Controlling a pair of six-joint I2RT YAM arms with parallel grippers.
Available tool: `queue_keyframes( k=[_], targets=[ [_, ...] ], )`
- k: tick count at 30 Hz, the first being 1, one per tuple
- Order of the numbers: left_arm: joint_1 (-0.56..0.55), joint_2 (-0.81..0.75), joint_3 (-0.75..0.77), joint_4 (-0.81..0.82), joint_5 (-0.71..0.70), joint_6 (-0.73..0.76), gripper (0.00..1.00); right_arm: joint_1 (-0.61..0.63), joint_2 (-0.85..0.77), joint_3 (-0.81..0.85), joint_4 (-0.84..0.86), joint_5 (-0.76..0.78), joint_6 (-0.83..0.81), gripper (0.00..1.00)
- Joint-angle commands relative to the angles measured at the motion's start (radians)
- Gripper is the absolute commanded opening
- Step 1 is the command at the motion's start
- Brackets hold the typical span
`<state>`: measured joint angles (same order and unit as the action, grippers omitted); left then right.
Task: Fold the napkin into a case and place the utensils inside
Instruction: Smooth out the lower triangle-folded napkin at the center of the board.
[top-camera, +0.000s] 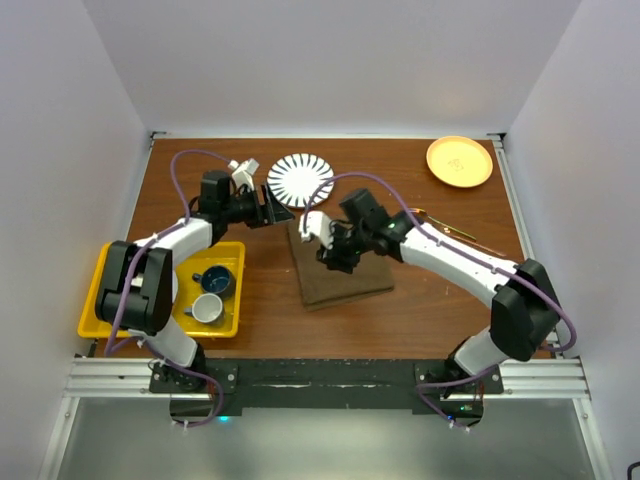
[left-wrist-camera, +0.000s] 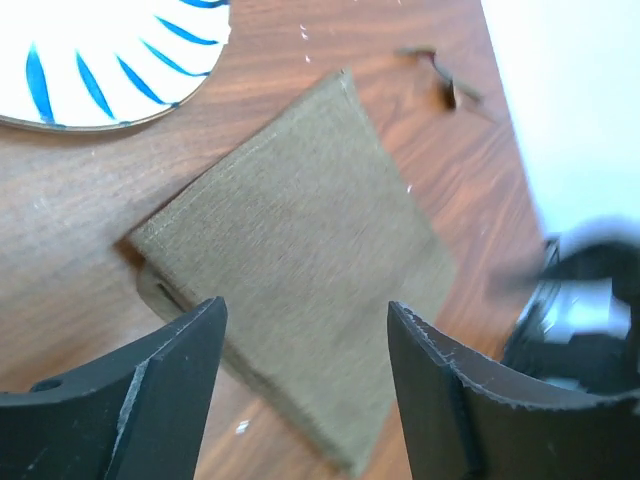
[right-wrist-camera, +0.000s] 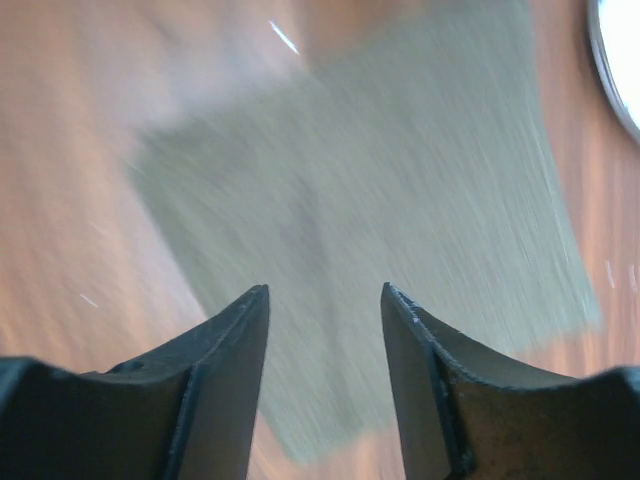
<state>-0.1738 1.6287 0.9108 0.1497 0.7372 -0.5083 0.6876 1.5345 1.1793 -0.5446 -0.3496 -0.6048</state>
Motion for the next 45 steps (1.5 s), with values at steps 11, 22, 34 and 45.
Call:
queue_keyframes(
  k=[11,22,34,45],
  targets=[
    [-0.006,0.043,-0.058,0.014,-0.262,-0.337,0.70,0.297,0.068,-0.118,0.207,0.162,0.051,0.48],
    [-0.035,0.071,-0.069,0.053,-0.260,-0.384,0.70,0.349,0.118,-0.132,0.236,0.158,-0.009,0.45],
    [-0.049,0.094,-0.070,0.062,-0.265,-0.400,0.71,0.354,0.187,-0.155,0.301,0.169,-0.047,0.43],
    [-0.049,0.097,-0.085,0.070,-0.266,-0.415,0.71,0.354,0.203,-0.165,0.307,0.202,-0.056,0.28]
  ],
)
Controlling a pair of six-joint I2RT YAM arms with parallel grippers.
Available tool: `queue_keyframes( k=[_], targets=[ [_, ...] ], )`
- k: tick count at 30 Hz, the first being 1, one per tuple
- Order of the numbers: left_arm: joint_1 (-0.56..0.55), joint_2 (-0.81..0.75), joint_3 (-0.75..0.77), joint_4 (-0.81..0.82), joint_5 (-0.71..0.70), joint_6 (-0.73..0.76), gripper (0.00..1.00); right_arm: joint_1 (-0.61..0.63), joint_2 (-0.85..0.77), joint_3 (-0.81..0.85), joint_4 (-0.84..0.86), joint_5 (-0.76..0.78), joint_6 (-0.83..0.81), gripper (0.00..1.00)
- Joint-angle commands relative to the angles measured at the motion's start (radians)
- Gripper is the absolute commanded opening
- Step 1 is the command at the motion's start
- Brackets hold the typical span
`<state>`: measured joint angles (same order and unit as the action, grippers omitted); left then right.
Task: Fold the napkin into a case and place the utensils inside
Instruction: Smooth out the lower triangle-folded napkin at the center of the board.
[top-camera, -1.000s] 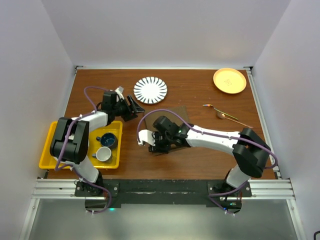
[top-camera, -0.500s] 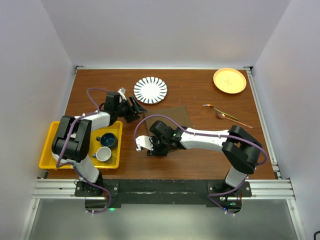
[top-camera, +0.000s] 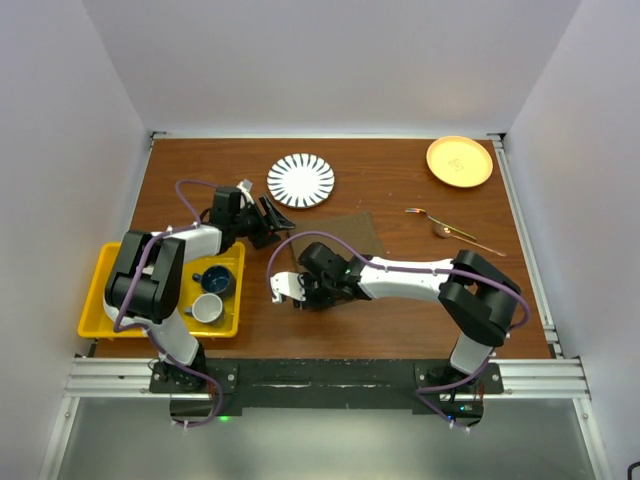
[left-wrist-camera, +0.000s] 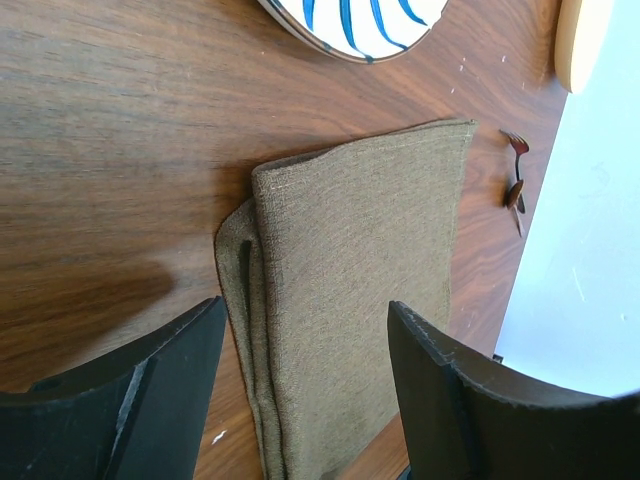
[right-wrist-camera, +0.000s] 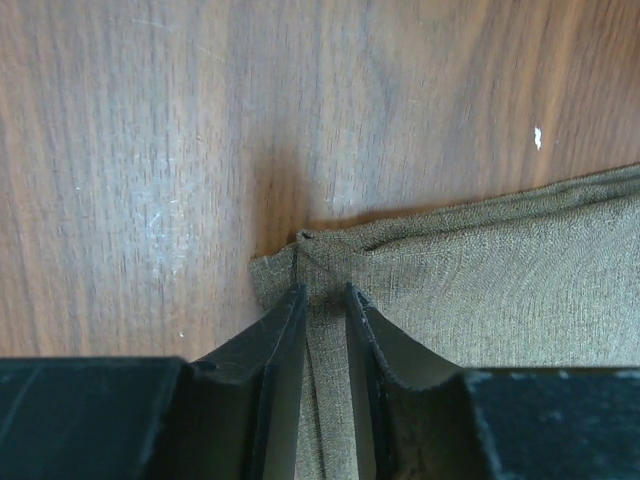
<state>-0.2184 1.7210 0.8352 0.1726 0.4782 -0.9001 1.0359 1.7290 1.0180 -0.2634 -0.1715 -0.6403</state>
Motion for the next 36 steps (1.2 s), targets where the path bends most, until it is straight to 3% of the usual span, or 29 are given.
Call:
queue_keyframes(
  k=[1,7,9,12,14,36],
  targets=[
    [-0.004,0.003,-0.013,0.051,-0.007,-0.025,0.71,0.006,0.010,-0.004,0.024,0.026,-0.022,0.33],
    [-0.004,0.000,-0.021,0.073,-0.006,-0.039,0.73,0.013,0.024,-0.007,0.029,0.043,-0.035,0.40],
    [-0.004,0.003,-0.021,0.080,-0.004,-0.043,0.74,0.015,0.027,-0.010,0.032,0.044,-0.036,0.38],
    [-0.004,0.008,-0.016,0.082,-0.007,-0.046,0.74,0.018,0.027,-0.022,0.047,0.058,-0.038,0.22],
    [-0.004,0.008,-0.018,0.084,-0.007,-0.051,0.74,0.019,0.024,-0.021,0.049,0.064,-0.035,0.00],
    [-0.021,0.057,-0.010,0.169,0.010,-0.091,0.75,0.015,-0.040,0.001,0.018,0.046,-0.009,0.00]
  ],
)
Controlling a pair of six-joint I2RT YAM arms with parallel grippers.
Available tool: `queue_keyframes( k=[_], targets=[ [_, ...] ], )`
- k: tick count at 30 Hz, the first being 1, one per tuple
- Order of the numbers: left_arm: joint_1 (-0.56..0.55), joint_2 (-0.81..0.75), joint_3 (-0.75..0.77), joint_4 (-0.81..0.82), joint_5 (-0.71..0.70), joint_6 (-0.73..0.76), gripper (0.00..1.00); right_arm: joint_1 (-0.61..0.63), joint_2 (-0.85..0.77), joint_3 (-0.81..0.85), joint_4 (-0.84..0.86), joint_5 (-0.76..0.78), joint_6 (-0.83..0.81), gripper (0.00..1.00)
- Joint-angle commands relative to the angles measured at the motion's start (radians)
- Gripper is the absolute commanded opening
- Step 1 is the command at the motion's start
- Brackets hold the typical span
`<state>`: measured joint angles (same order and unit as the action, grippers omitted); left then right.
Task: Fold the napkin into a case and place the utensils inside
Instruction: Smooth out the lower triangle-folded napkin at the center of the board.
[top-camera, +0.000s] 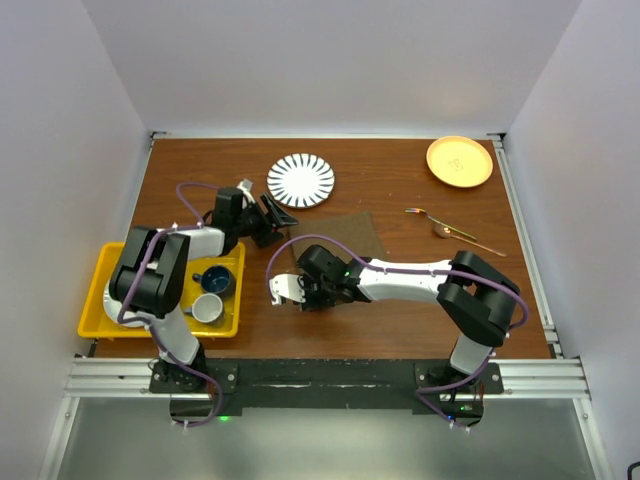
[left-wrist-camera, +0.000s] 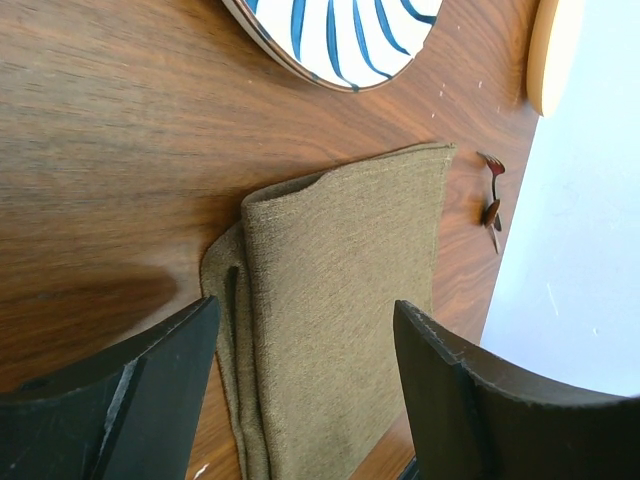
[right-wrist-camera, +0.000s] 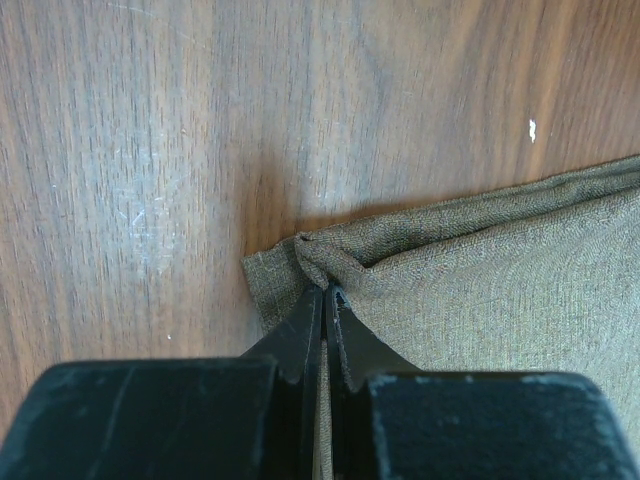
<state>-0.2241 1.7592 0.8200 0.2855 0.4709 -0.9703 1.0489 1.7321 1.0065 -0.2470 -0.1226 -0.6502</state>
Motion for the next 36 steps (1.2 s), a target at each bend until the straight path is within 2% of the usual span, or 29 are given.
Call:
queue_keyframes(
  k=[1,24,36],
  targets=[
    [-0.021,0.025,0.007,0.060,0.017,-0.025,0.75,0.002,-0.042,0.014,0.000,-0.003,0.000,0.00],
    [-0.067,0.054,-0.012,0.001,-0.054,-0.001,0.76,-0.006,-0.042,0.026,-0.015,-0.014,-0.014,0.00],
    [-0.064,0.063,-0.002,-0.049,-0.114,0.025,0.76,-0.006,-0.117,0.043,-0.126,-0.071,-0.008,0.00]
  ],
)
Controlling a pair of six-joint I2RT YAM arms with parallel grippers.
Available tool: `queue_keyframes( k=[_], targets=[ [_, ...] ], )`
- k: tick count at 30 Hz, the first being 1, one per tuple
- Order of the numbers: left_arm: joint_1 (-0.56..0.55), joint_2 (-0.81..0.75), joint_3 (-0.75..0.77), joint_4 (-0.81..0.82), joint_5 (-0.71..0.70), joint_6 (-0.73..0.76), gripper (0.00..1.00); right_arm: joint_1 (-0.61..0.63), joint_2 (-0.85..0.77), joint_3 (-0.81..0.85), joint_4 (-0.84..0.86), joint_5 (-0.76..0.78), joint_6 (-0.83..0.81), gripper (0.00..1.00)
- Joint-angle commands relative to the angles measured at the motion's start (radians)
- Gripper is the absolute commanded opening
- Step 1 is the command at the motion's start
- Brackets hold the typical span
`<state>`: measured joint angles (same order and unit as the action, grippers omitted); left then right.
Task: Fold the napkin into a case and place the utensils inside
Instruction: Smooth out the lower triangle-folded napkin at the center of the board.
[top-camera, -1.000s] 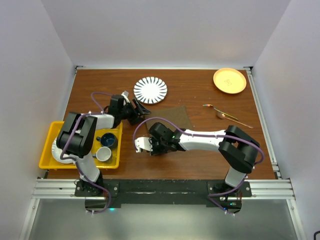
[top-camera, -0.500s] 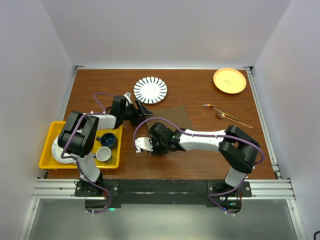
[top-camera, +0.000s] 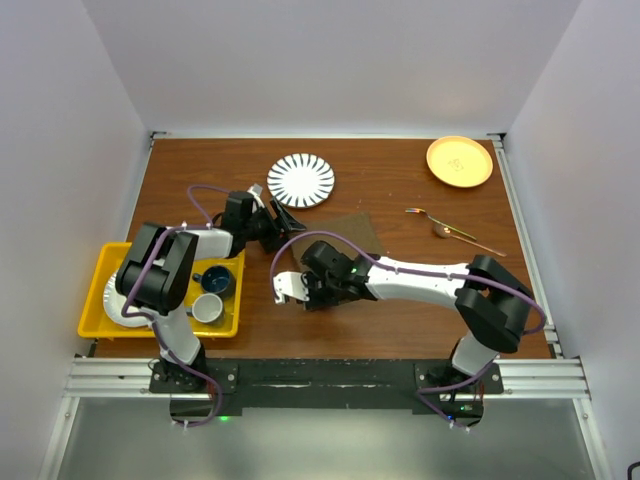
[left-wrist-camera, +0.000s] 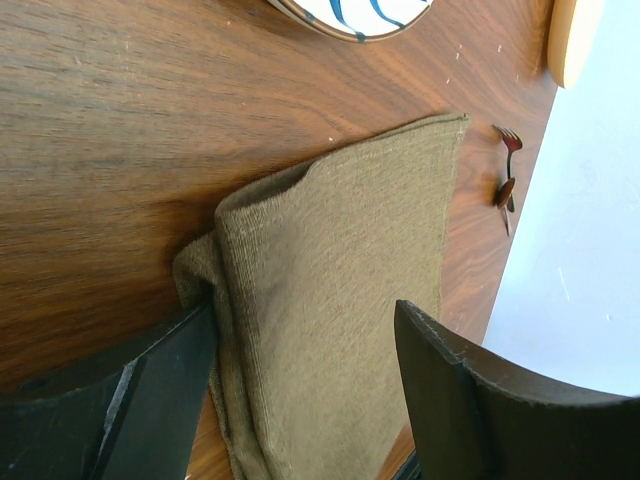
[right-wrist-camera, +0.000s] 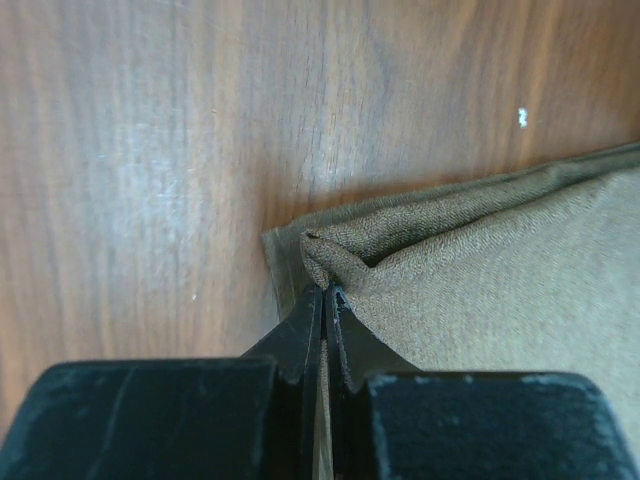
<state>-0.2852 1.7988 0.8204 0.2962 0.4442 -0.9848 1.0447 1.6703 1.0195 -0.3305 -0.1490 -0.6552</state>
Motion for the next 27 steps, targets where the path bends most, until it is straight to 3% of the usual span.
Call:
queue_keyframes(
  k=[1,22,27],
  targets=[
    [-0.003,0.025,0.000,-0.063,-0.088,0.040,0.76,-0.002,-0.057,0.025,-0.042,-0.052,-0.003,0.00],
    [-0.003,-0.009,0.045,-0.100,-0.081,0.087,0.76,0.000,0.071,-0.009,0.038,-0.035,0.020,0.00],
    [-0.002,-0.065,0.100,-0.213,-0.101,0.153,0.76,-0.002,0.052,0.053,-0.022,-0.035,0.038,0.14]
  ],
)
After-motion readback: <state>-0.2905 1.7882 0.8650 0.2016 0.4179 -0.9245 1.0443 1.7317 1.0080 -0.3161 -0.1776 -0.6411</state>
